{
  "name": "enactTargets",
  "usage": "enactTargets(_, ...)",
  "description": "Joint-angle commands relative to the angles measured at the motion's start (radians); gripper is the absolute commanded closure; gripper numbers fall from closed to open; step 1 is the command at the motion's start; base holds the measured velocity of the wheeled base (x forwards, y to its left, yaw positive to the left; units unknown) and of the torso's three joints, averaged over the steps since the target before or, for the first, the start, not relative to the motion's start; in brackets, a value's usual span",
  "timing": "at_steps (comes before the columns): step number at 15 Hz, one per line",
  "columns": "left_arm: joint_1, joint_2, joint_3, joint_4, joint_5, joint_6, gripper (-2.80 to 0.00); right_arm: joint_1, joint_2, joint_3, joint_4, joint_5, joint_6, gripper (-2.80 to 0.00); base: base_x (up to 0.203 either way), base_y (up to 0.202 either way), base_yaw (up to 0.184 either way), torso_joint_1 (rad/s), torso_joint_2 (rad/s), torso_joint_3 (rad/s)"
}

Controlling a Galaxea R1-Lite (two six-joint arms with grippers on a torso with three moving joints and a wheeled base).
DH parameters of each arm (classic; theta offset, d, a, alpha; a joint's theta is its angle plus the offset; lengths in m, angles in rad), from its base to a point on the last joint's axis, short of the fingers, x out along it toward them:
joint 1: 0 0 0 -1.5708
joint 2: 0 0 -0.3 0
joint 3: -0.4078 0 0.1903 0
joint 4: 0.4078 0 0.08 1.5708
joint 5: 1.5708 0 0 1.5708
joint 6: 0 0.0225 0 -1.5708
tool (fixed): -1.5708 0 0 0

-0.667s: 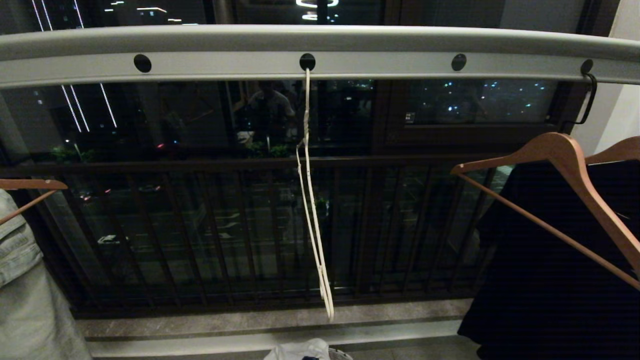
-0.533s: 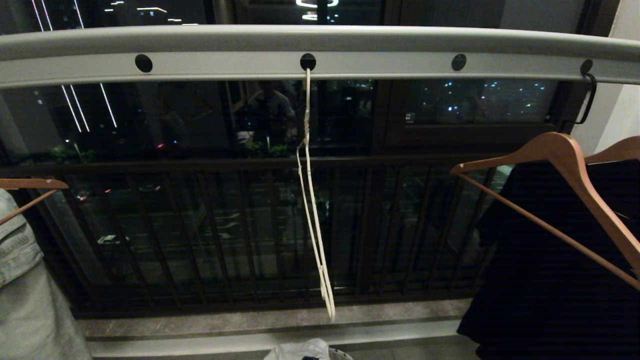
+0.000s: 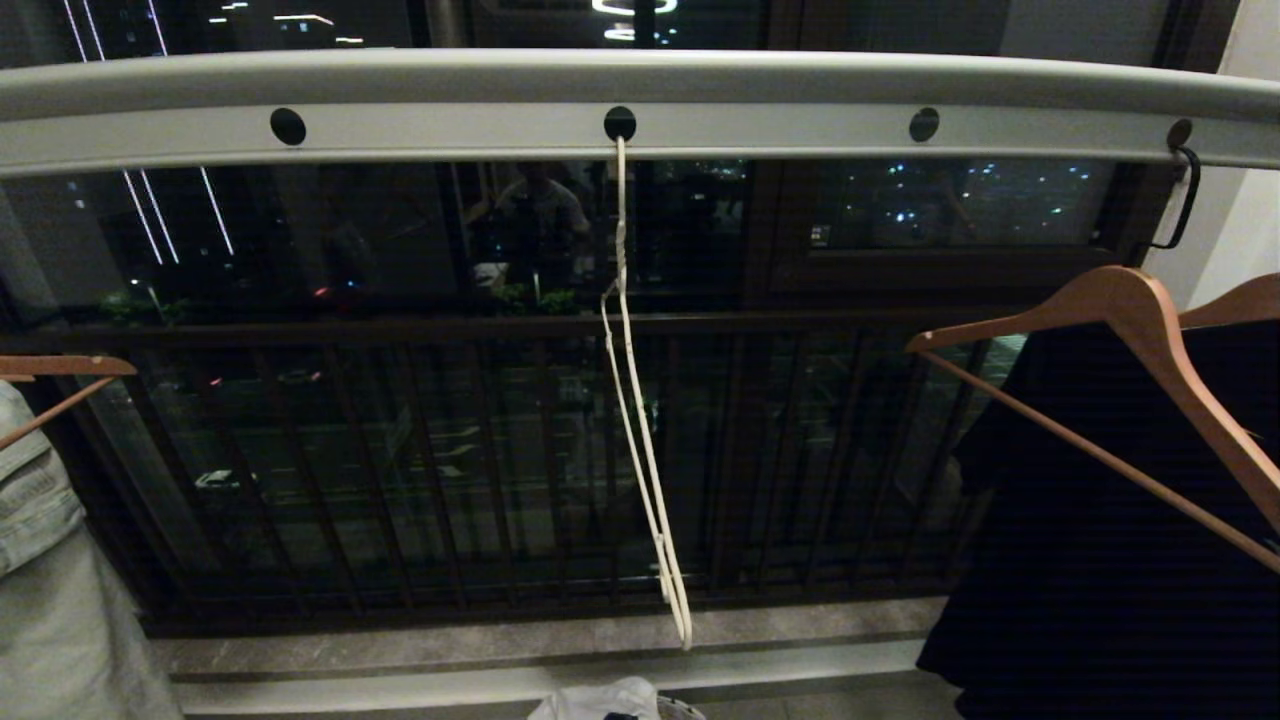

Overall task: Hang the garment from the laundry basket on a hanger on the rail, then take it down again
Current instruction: Pick up the clothes rack on the clothesline

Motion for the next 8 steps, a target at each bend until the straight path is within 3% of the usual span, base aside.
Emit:
enactTargets(1,0.000,0.000,0.015,0.000,0.000,0.001,0.00,-0.004,0.001,-0.008,0.003,-0.019,-0.009,0.00,0.000,0.000,0.000,0.000,0.00,0.000)
enactTargets(5,0.000,0.000,0.014,-0.001,0.000,0.000,0.00,-0.002,0.064,-0.237,0.110,-0.011,-0.017,0.00,0.000,0.000,0.000,0.000,0.00,0.000)
enactTargets(8,0.000,0.000,0.015,-0.001,0.000,0.000,0.00,-0.001,0.248,-0.466,0.234,0.128,-0.041,0.00,0.000,0.000,0.000,0.000,0.00,0.000)
